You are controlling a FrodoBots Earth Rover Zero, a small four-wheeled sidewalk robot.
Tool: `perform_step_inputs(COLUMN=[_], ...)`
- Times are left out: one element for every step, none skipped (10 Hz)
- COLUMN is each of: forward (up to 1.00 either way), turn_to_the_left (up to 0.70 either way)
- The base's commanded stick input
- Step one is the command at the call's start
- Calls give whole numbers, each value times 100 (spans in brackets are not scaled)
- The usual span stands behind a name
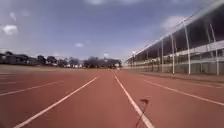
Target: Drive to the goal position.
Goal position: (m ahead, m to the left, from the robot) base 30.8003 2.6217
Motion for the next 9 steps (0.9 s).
perform_step_inputs(forward=[70,70,70,70,70,70,70,70,70], turn_to_the_left=[0,0,0,0,0,0,0,0,0])
